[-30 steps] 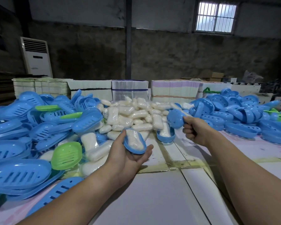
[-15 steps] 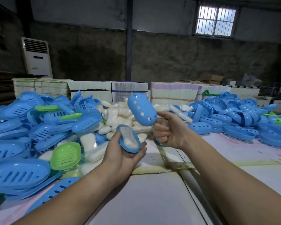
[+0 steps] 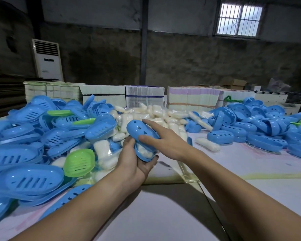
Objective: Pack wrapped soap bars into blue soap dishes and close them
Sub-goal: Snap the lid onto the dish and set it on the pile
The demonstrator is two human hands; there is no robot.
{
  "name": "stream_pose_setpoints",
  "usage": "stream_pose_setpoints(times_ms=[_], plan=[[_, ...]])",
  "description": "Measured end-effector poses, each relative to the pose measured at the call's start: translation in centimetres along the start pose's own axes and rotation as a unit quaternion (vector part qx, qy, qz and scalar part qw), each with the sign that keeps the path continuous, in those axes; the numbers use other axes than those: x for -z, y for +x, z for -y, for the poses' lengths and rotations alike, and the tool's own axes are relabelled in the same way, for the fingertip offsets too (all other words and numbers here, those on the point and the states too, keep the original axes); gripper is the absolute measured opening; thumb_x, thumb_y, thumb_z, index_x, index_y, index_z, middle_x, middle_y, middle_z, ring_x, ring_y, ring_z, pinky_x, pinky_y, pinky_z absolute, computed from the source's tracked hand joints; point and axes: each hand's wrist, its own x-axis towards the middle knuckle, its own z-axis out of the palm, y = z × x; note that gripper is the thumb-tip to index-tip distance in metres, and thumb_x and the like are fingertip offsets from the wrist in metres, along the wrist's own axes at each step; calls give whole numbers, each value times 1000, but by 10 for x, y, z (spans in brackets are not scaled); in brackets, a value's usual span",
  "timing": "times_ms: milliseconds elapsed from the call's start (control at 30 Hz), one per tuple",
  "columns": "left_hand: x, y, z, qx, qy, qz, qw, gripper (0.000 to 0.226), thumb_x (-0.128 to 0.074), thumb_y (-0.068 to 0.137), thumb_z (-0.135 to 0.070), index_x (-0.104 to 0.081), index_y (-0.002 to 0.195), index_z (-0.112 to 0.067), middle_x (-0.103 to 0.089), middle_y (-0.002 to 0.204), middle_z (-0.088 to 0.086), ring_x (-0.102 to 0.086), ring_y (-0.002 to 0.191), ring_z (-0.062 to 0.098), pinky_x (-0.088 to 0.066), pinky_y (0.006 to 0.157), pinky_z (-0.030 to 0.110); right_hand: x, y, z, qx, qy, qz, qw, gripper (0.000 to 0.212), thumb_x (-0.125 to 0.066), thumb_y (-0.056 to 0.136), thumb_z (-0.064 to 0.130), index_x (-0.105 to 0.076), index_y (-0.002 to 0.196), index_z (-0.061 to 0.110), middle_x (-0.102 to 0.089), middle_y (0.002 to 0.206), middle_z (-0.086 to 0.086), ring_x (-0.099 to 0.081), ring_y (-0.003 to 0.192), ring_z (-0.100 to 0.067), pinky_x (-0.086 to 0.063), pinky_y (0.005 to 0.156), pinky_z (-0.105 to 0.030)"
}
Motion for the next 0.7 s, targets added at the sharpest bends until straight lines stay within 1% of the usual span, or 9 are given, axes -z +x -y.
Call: stream_pose_setpoints(times_ms=[67,167,233,333,400,467,533,633,700], plan=[[-2,-2,-2,0,-11,-1,1000,44,-44,103,-44,-64,131,-16,-75,114,7,-68,103,23,-50,95,40,-3,1,-2,4,-42,-35,999,77,-56,71,71,-40,140,42,-59,119,10,-60,104,-13,-51,90,-35],[-4,-4,-9,-10,-54,5,998,49,-42,104,-45,-60,136,-12,-69,128,13,-62,125,28,-44,110,44,0,3,-3,-15,4,-102,995,69,-45,73,71,-39,135,42,-61,104,4,-60,92,-19,-49,79,-36],[-5,-5,-14,-33,-71,9,997,49,-41,104,-43,-56,140,-14,-64,136,15,-56,131,30,-44,111,43,0,3,-3,-29,33,-113,993,63,-34,78,72,-30,135,46,-62,98,3,-60,91,-22,-48,79,-40],[-4,-4,-19,-60,-73,15,995,46,-35,107,-42,-51,145,-22,-65,135,12,-60,127,30,-45,109,44,-11,0,0,-17,-26,-88,996,66,-24,79,77,-16,138,50,-64,93,-1,-61,89,-26,-47,80,-45],[-3,-5,-19,-67,-72,16,995,42,-35,108,-40,-48,145,-27,-65,134,10,-61,125,27,-51,102,43,-23,-2,3,-14,-49,-75,996,67,-23,79,78,-10,139,52,-66,95,1,-62,88,-25,-45,78,-44],[-3,-6,-16,-80,-74,22,994,34,-38,108,-35,-50,140,-34,-67,130,6,-65,118,24,-57,83,37,-31,-3,4,-17,-43,-75,996,65,-23,80,78,-10,139,54,-66,99,3,-62,88,-22,-43,75,-41],[-3,-5,-12,-89,-65,37,993,28,-41,108,-31,-52,132,-40,-71,121,2,-69,105,18,-58,70,32,-32,-3,4,-19,-24,-80,996,65,-25,80,78,-11,138,54,-67,105,1,-64,91,-22,-46,79,-42],[-3,-4,-6,-97,-42,59,993,23,-44,106,-27,-56,119,-42,-77,102,-2,-75,86,12,-60,65,29,-28,-3,1,-22,-6,-102,995,64,-27,79,77,-15,137,53,-68,108,-1,-65,95,-25,-49,87,-48],[-2,-2,-4,-98,-44,76,991,23,-46,106,-25,-57,115,-43,-79,97,-2,-76,82,12,-62,66,28,-28,-3,0,-23,2,-115,993,63,-29,80,75,-16,137,53,-68,108,-1,-65,96,-25,-49,89,-49]])
